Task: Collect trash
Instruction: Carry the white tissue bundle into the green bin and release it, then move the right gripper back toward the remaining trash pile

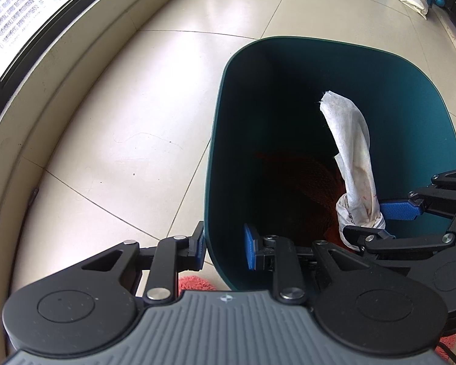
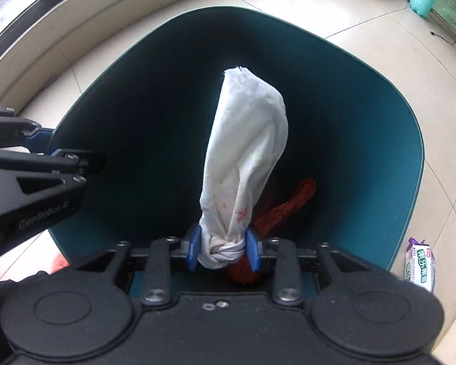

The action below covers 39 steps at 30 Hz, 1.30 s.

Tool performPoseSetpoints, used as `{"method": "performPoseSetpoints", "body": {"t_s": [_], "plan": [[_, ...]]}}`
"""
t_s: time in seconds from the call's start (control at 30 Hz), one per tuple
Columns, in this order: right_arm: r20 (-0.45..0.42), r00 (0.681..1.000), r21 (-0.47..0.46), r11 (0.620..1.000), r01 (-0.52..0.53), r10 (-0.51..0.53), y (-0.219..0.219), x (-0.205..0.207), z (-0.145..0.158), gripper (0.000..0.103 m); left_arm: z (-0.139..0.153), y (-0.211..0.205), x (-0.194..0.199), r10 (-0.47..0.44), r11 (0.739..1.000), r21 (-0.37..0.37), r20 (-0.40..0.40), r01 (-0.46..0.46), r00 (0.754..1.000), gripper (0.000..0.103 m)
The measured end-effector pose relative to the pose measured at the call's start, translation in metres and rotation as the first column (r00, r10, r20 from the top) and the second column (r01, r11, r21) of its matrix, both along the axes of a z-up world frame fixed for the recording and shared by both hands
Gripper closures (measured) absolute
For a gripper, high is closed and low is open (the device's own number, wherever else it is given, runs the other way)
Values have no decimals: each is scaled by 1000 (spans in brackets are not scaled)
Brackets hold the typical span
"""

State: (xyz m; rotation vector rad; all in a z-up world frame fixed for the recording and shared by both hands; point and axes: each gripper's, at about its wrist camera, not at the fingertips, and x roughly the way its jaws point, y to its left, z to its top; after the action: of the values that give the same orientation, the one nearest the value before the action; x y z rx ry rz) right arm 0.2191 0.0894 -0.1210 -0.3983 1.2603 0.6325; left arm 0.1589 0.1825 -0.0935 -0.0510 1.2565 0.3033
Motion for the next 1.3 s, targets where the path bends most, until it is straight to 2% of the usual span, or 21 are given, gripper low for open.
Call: {"method": "performPoseSetpoints", "body": {"t_s": [0.1, 0.2, 0.4, 0.53, 0.7, 0.83, 0.97, 1.07, 1.2, 1.3], "plan": [[7, 1000, 8, 1000, 11, -11, -5, -2, 0, 65, 0, 1, 1, -1, 1000, 0, -2, 1, 1000, 79], [22, 1000, 29, 1000, 6, -6, -11, -9, 5, 41, 1, 1, 1, -1, 1000, -1, -2, 1, 1000, 79], [29, 1000, 98, 995, -1, -2, -22, -15, 29, 40, 3, 1, 2, 1, 1000, -4, 0, -1, 1000, 79], [30, 1000, 155, 988, -2, -3, -45, -17, 48, 31, 3, -1, 2, -1, 1000, 1, -2, 1, 1000, 79], [48, 999, 206, 979, 0, -10, -64, -23, 74, 25, 3, -1, 3, 0, 1000, 0, -3, 0, 1000, 79], [64, 997, 259, 966, 26, -44, -94, -27, 88, 18, 3, -1, 3, 0, 1000, 0, -3, 0, 1000, 79], [97, 987, 293, 951, 97, -131, -137, -30, 108, 12, 3, -1, 3, -1, 1000, 0, -3, 1, 1000, 79], [105, 967, 299, 935, 191, -231, -175, -28, 110, 6, 4, 0, 2, -3, 1000, 3, -2, 3, 1000, 79], [58, 925, 267, 899, 347, -375, -224, -21, 91, 4, 4, 0, 2, 0, 1000, 6, -3, 0, 1000, 79], [15, 894, 199, 877, 437, -448, -254, -18, 59, 4, 3, 0, 2, 3, 1000, 8, -7, -3, 1000, 79]]}}
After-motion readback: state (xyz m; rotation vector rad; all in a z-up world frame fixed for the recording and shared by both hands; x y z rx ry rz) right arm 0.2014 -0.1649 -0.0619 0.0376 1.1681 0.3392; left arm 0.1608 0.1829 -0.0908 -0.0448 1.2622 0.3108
